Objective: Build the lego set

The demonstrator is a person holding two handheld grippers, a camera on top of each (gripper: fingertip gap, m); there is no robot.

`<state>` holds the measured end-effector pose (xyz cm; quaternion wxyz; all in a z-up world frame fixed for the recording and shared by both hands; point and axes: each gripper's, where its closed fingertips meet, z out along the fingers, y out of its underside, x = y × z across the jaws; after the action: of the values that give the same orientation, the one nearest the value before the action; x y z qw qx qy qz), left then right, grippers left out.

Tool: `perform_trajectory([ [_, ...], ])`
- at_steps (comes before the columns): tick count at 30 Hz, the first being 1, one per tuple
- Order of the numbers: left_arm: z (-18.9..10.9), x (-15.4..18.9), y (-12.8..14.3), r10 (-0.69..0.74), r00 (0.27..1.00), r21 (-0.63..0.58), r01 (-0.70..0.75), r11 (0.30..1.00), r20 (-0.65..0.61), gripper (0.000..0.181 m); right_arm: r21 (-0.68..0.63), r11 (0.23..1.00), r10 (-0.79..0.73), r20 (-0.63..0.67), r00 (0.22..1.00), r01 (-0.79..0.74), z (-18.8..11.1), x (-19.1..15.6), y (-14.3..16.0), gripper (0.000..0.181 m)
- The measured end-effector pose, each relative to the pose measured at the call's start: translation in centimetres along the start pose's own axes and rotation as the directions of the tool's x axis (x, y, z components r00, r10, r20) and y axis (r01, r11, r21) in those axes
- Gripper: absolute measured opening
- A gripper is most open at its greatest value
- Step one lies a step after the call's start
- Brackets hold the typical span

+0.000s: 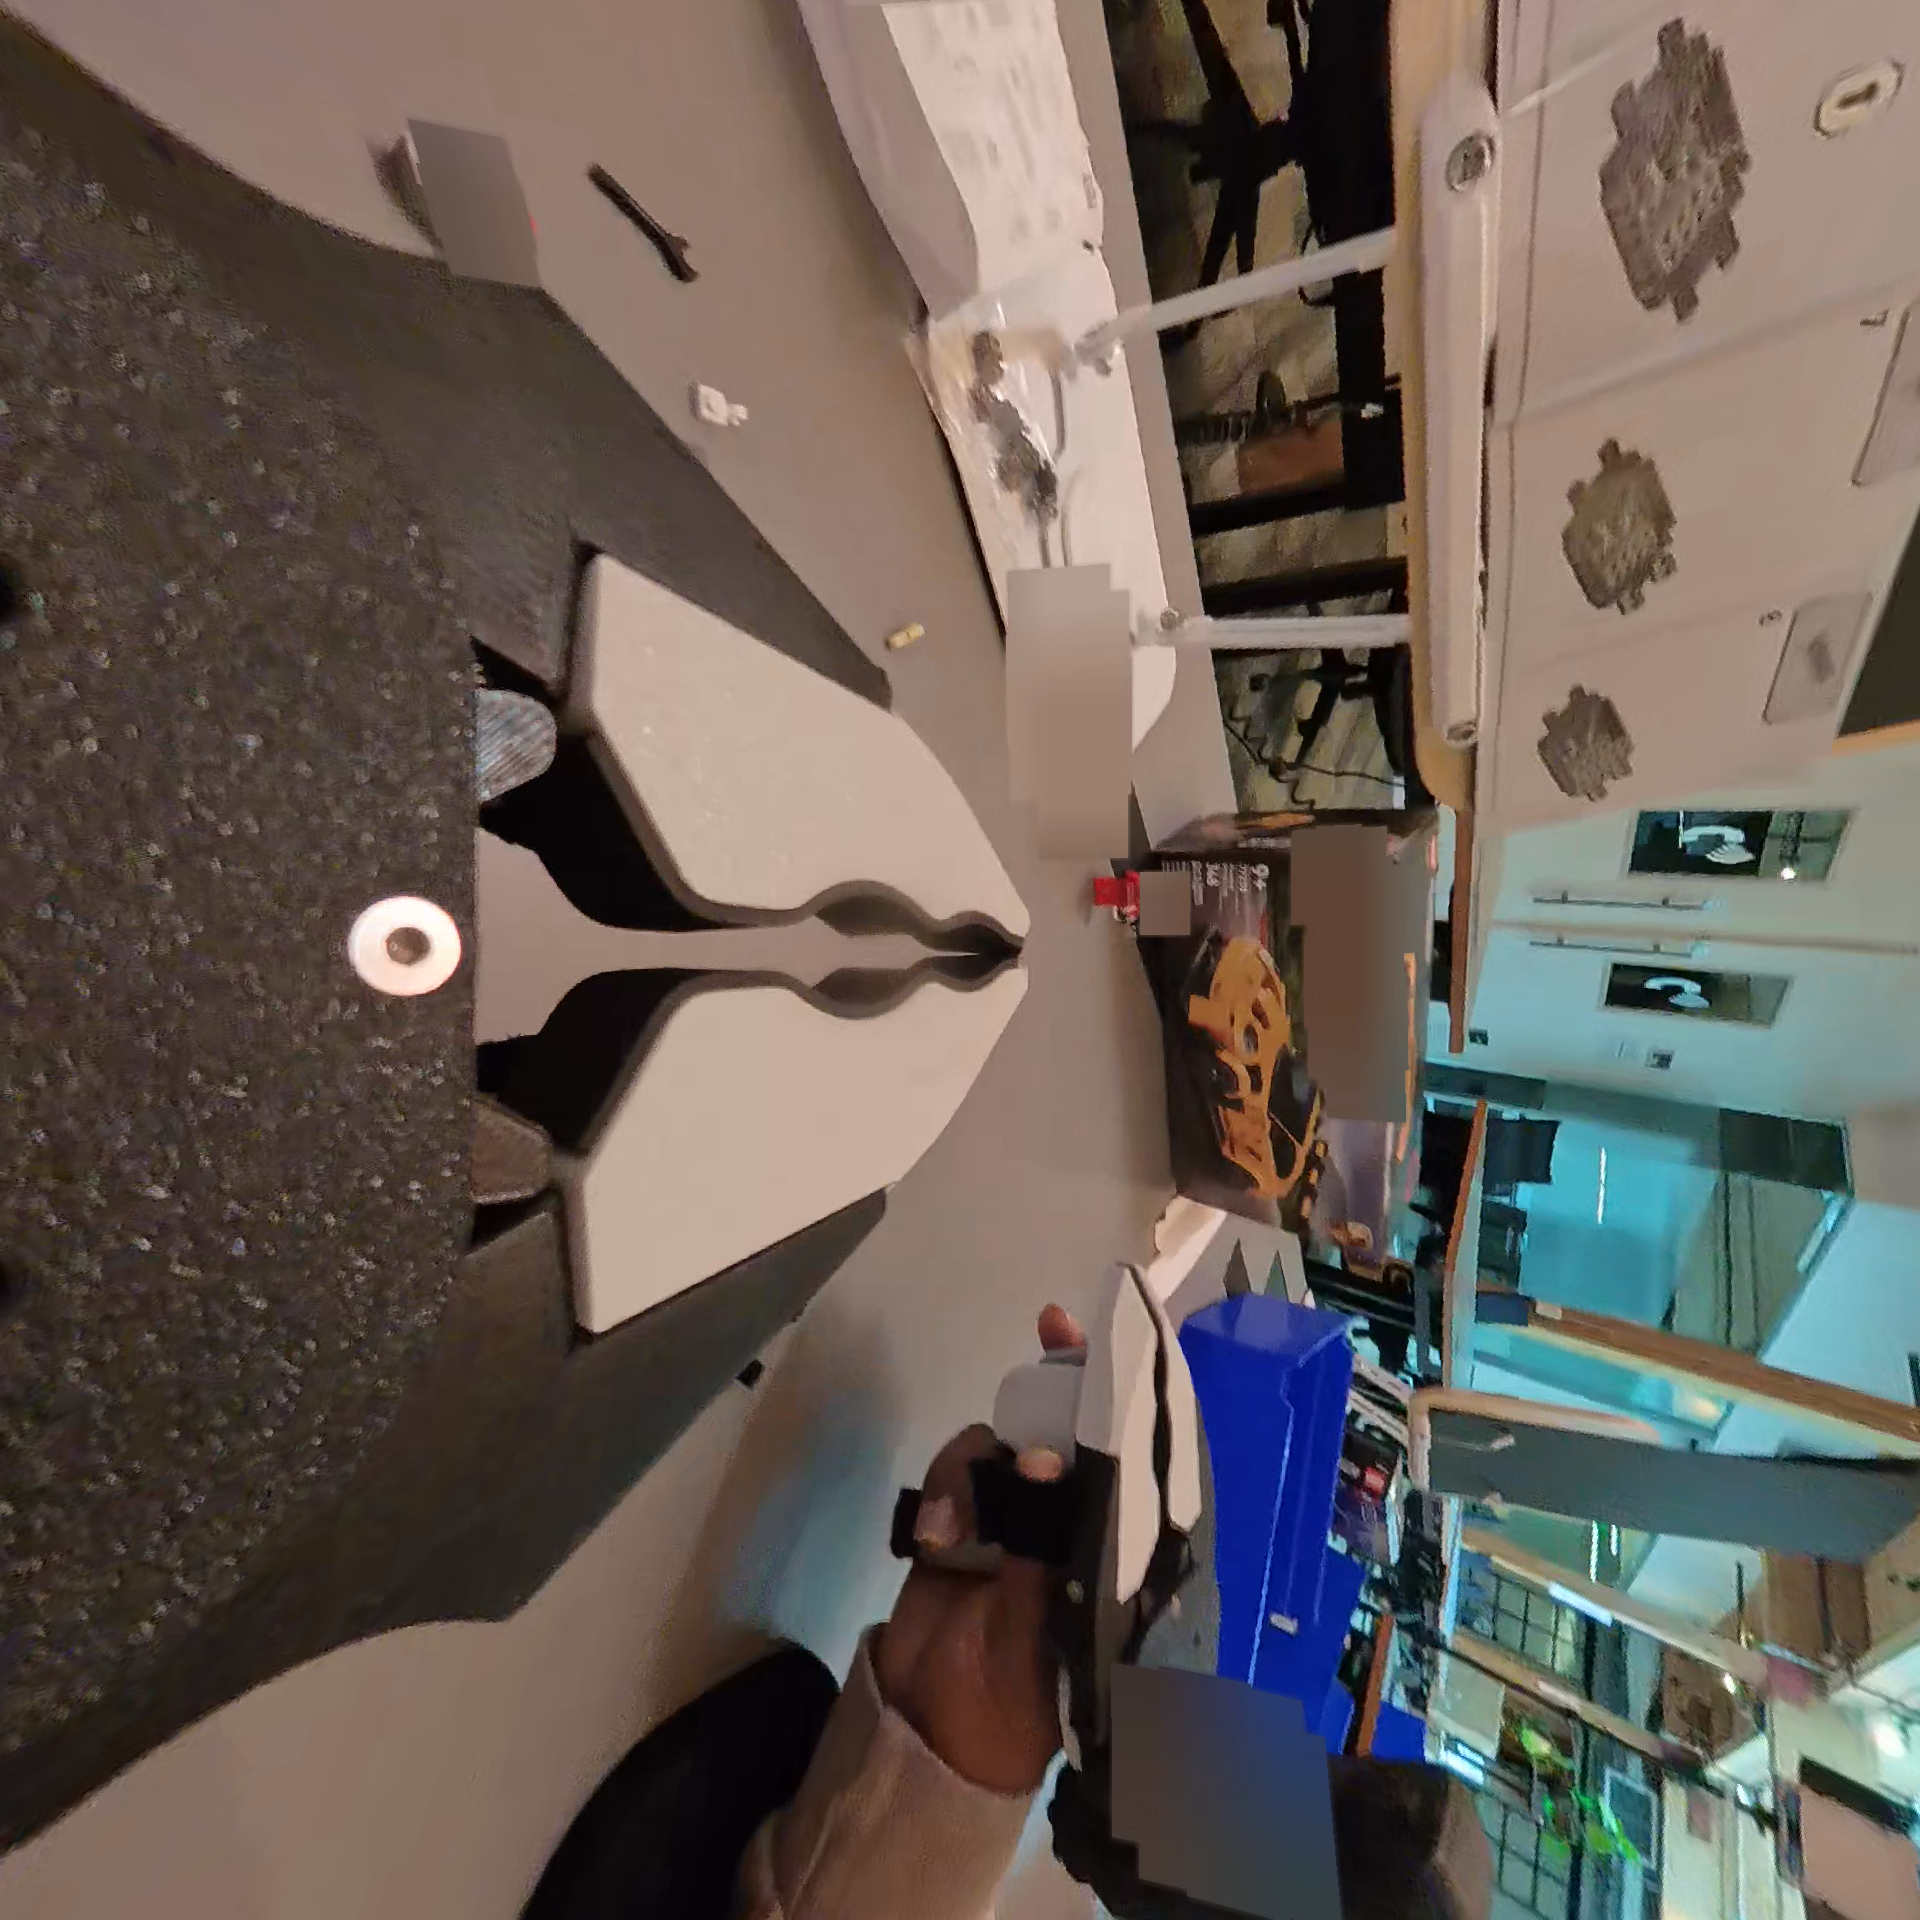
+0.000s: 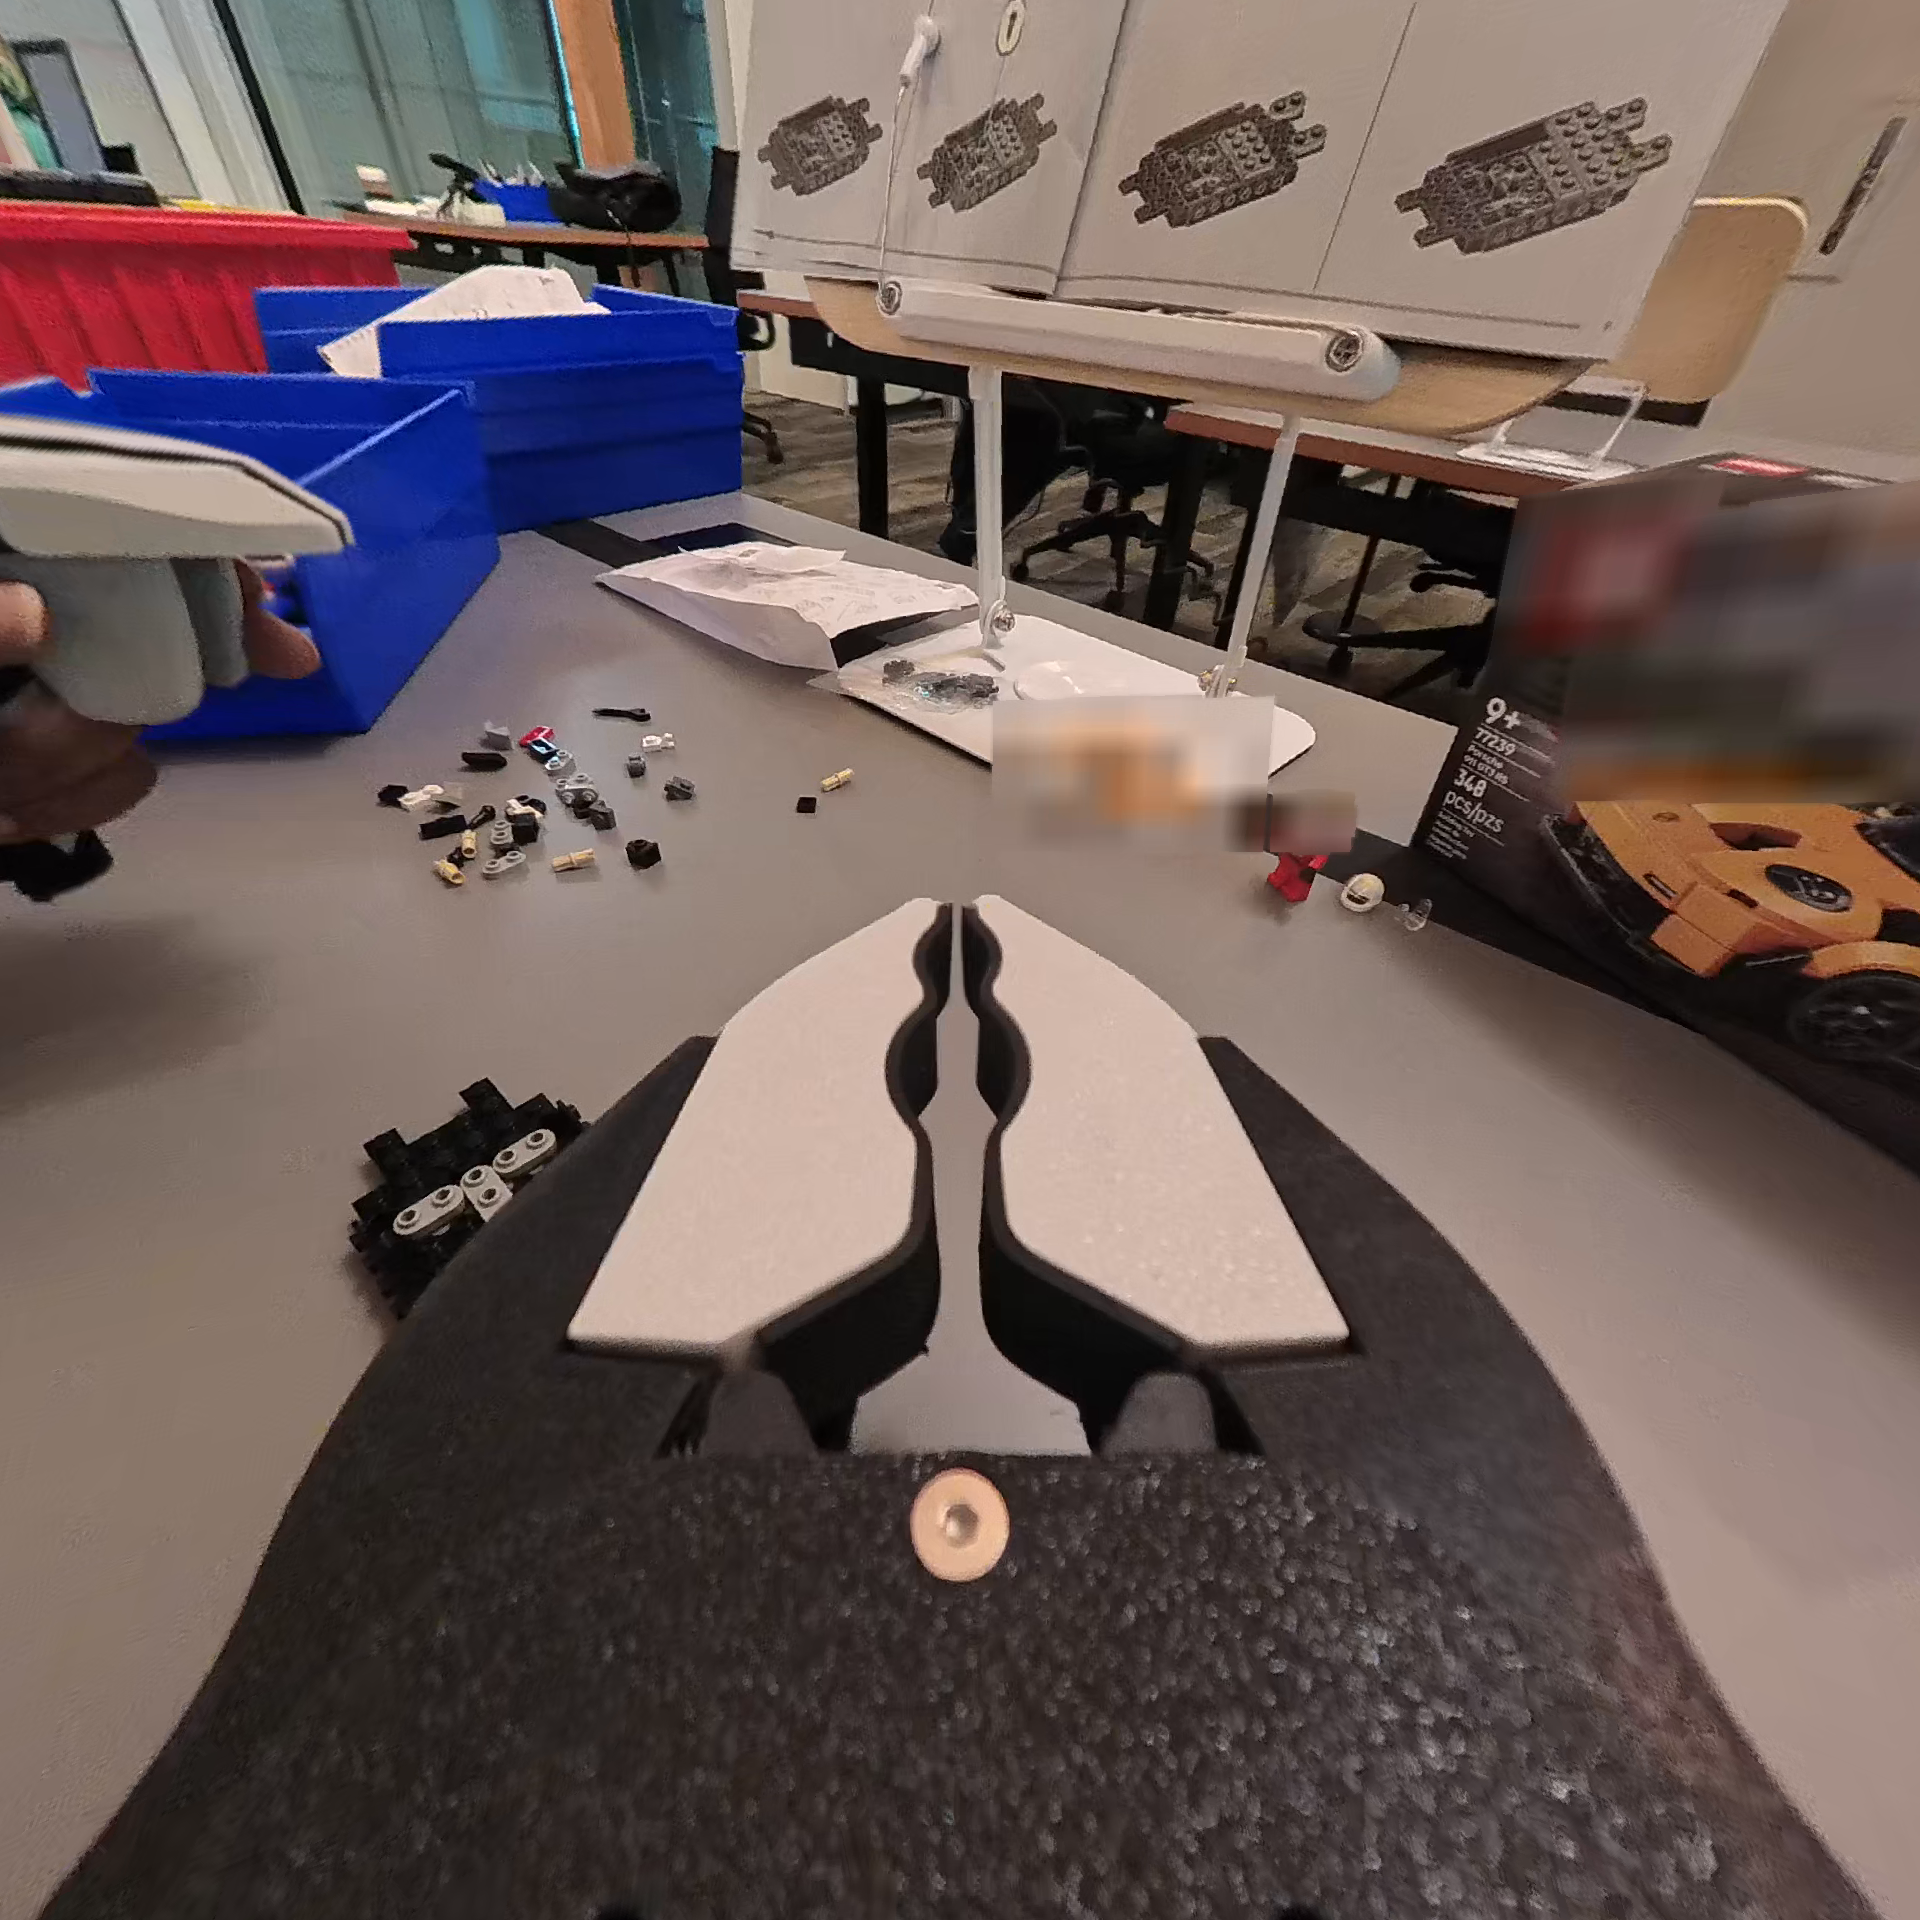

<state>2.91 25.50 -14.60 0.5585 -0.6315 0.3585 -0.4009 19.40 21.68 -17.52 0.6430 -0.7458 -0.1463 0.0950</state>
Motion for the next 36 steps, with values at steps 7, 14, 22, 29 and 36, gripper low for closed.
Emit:
perform_trajectory([
  [7, 0.5, -1.8, 2.7, 0.133, 0.990, -0.062, -0.131, 0.989, 0.038, 0.003, -0.061, 0.993, -0.096, 0.104, 0.990, 0.103, 0.4, -1.9, 1.0, 0.015],
  [14, 0.5, -2.2, 2.9, 0.123, 0.992, -0.069, -0.121, 0.990, 0.029, 0.005, -0.188, 0.962, -0.115, 0.372, 0.921, 0.196, 0.2, -6.2, 3.4, 0.054],
  [22, 0.7, -2.3, 3.3, 0.115, 0.993, -0.085, -0.113, 0.990, 0.018, 0.005, -0.345, 0.871, -0.139, 0.511, 0.848, 0.351, -0.8, -9.0, 6.9, 0.076],
  [29, 0.7, -2.1, 3.2, 0.132, 0.991, -0.089, -0.131, 0.987, 0.014, 0.005, -0.409, 0.795, -0.151, 0.582, 0.799, 0.448, -0.2, -10.1, 9.5, 0.058],
  [36, 0.1, -2.1, 2.1, 0.124, 0.992, -0.059, -0.122, 0.991, 0.019, 0.005, -0.318, 0.725, -0.185, 0.765, 0.617, 0.611, -0.9, -10.1, 9.7, 0.057],
])
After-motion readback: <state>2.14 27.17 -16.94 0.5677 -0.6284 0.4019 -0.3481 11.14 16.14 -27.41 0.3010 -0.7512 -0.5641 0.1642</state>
